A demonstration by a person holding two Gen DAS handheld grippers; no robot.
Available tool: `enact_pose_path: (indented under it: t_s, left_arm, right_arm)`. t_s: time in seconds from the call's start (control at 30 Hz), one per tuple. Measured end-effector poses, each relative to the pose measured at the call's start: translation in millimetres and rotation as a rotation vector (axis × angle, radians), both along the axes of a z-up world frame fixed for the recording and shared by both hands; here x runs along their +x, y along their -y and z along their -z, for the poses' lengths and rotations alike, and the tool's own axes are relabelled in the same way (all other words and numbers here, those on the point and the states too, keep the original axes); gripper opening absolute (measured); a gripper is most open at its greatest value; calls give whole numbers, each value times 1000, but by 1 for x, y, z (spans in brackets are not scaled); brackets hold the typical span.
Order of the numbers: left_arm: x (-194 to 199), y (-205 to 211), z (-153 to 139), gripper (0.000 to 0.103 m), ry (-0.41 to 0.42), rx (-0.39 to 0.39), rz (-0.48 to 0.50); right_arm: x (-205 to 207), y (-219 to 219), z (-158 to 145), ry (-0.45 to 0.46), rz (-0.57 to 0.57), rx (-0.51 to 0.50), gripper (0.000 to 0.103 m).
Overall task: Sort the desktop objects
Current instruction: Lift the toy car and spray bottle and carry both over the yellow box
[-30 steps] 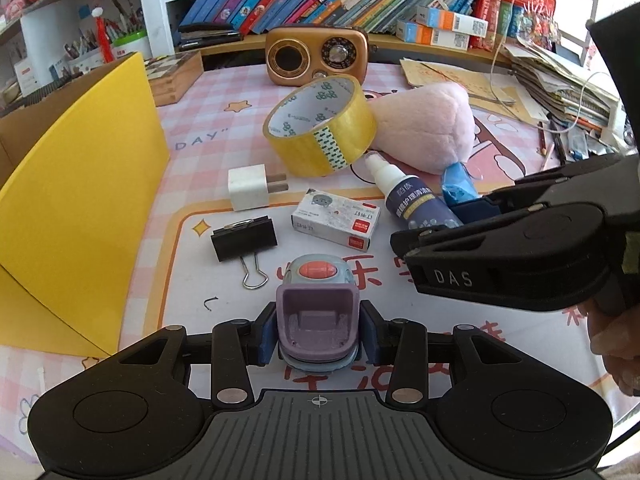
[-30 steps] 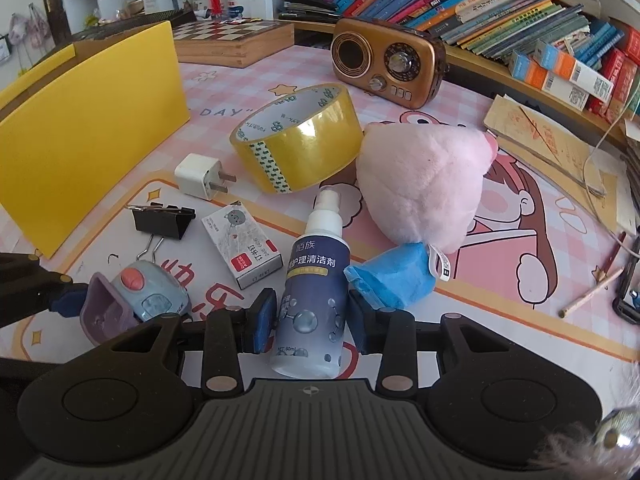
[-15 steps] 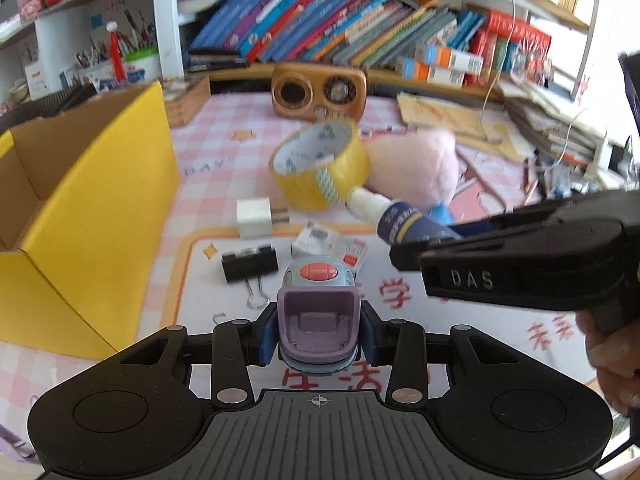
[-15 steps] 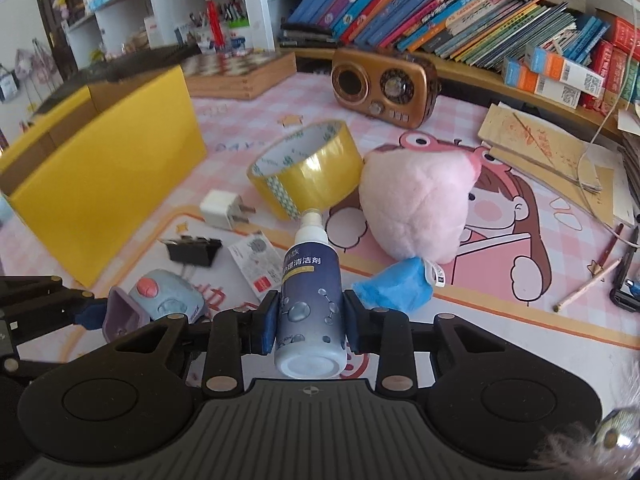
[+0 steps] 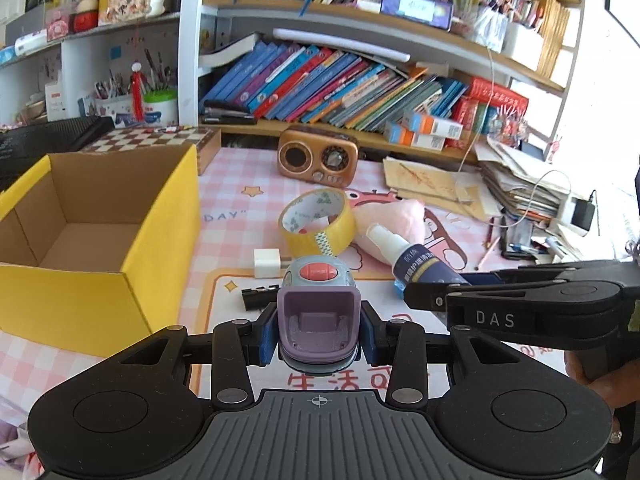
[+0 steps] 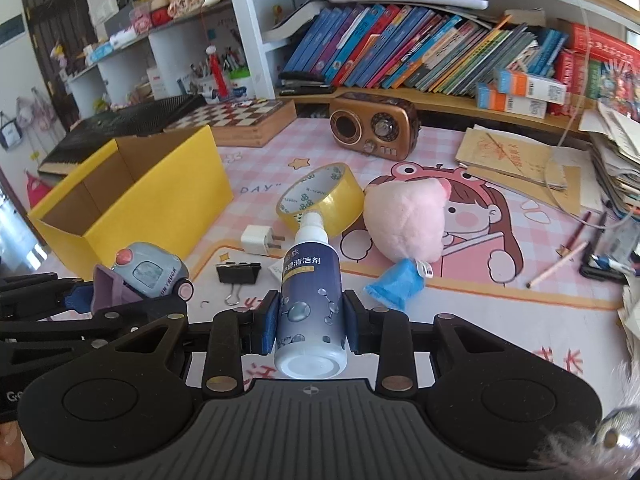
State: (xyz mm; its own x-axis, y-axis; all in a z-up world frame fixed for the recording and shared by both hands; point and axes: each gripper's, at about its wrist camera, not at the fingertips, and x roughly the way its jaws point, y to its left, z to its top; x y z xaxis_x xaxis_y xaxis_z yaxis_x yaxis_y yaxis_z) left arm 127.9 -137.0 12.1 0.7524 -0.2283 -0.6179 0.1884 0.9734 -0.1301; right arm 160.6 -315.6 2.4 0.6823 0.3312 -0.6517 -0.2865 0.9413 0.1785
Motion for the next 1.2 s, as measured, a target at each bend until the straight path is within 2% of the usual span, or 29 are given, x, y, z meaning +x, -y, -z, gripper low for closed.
enact_pose_path:
  t_s: [0.23,0.7,1.2]
  left_arm:
    - [-30,-25,-8,39,16,-19,12]
    - [-85,-93,-10,39,19,-33,13]
    - [-128,-157,-14,39,45,-17,-14]
  right_arm:
    - [-40,-21,-8,-5,10,14,31]
    - [-103,-98,-15,-1,-14,11,31]
    - [-147,-170,-15,15,-42,14,31]
